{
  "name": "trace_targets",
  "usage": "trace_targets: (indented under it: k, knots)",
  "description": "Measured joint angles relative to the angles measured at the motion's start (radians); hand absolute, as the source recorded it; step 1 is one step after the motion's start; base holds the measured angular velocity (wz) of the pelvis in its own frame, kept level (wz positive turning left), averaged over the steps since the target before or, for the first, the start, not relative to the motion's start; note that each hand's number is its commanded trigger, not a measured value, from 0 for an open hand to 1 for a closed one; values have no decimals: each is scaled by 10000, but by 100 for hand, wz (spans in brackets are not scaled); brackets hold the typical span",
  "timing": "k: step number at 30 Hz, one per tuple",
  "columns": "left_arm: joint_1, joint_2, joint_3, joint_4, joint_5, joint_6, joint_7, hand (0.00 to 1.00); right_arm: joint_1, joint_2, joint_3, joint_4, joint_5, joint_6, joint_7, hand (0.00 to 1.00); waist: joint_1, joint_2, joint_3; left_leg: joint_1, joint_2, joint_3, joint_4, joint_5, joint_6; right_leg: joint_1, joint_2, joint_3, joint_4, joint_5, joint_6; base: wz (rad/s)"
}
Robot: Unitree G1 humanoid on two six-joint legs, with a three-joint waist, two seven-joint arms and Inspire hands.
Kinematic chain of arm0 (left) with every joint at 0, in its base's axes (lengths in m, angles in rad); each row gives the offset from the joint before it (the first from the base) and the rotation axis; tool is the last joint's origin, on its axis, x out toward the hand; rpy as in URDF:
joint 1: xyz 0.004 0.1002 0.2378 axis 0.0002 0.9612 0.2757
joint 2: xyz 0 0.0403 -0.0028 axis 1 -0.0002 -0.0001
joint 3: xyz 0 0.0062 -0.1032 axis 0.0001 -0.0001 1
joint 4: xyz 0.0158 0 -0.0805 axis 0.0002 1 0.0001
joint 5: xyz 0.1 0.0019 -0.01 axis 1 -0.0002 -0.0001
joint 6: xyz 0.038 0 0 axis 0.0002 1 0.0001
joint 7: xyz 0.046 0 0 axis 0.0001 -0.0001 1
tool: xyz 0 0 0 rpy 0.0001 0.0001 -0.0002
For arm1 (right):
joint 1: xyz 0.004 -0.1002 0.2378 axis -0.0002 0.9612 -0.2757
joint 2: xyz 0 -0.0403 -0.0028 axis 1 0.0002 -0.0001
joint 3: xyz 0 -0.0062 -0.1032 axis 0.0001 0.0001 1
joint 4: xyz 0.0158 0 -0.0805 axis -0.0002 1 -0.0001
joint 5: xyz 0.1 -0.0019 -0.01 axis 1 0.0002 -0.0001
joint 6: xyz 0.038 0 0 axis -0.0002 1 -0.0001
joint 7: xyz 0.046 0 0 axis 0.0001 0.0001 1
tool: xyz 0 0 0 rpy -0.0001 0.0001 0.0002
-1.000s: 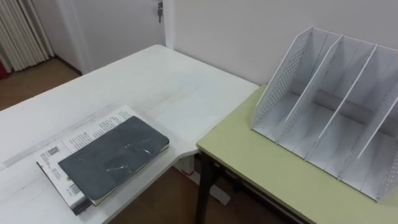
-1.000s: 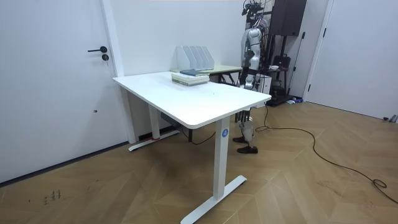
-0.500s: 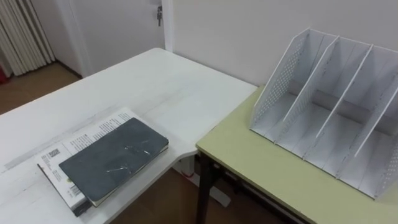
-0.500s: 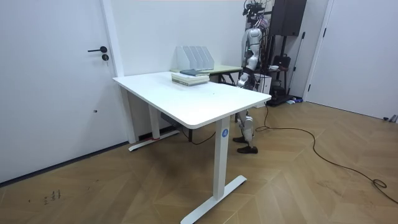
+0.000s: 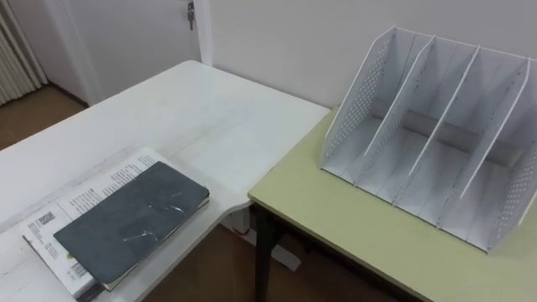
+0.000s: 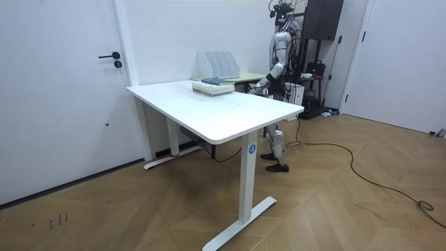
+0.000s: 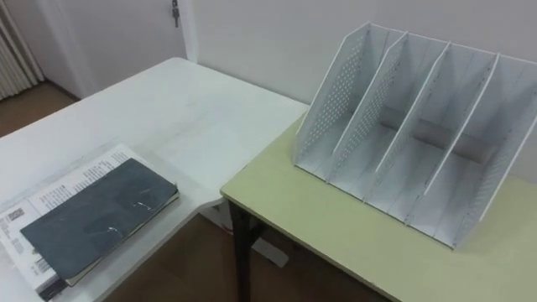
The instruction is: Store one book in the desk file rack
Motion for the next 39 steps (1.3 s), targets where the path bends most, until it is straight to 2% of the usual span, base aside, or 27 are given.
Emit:
trace_targets:
  k: [3,5,7,11,13,15,17,20,23,31,39]
  knots:
    - [-238,133,-707,-456,281,-20,-132,0,-110,-48,307,-6,7,4,76,0,-173,10,4,-14,4,-11,-2,0,0,-14,6,-5,-1,1,-1,0]
    - [-326,333,-1310,-1242,477,-27,-444,0,-175,-57,453,-10,-1,12,74,0,-238,6,8,-27,10,-11,-3,0,0,-45,47,25,-2,3,-6,-4]
    - [-324,346,-1450,-1839,511,-25,-559,0,-187,-58,495,-11,5,14,74,0,-265,-12,18,-18,13,-8,-3,0,0,-47,47,44,-1,5,-8,0]
    - [-308,827,-1832,-3837,1625,-8,-700,0,-292,-59,574,10,9,56,81,0,-434,-14,23,-86,14,-66,0,0,0,-63,15,-26,-20,10,-17,5]
    - [-317,1000,-1908,-4445,2085,-1,-675,0,-376,-69,592,86,10,141,80,0,-443,-8,19,-86,14,-70,2,0,0,-62,15,-20,-22,11,-17,3]
    - [-317,1003,-1965,-4776,2465,78,-667,0,-377,-92,661,82,10,146,77,0,-434,11,8,-84,11,-79,1,0,0,-51,12,-19,-23,11,-17,0]
    - [-311,1005,-2009,-5428,3422,272,-675,0,-357,-133,671,111,63,131,71,0,-428,31,18,-93,11,-133,0,0,0,-53,18,-8,-39,12,-18,0]
    - [-317,1063,-1920,-6245,4081,278,-406,0,-318,-199,689,159,146,136,65,0,-408,97,22,-102,11,-140,1,0,0,-54,16,-13,-36,13,-20,1]
    - [-319,1036,-1871,-6339,4407,255,19,0,-329,-206,748,202,163,131,66,0,-403,135,3,-113,15,-173,11,1,1,-54,32,-19,-35,17,-27,0]
    - [-313,1155,-1863,-6337,4602,252,909,0,-322,-237,1038,228,462,131,66,0,-383,129,15,-161,25,-240,34,1,1,-73,60,-52,-37,34,-54,1]
    - [-312,1198,-1624,-6337,4796,246,1333,0,-317,-229,1074,229,472,136,69,0,-326,70,4,-160,21,-243,35,1,1,-82,66,-50,-35,34,-54,0]
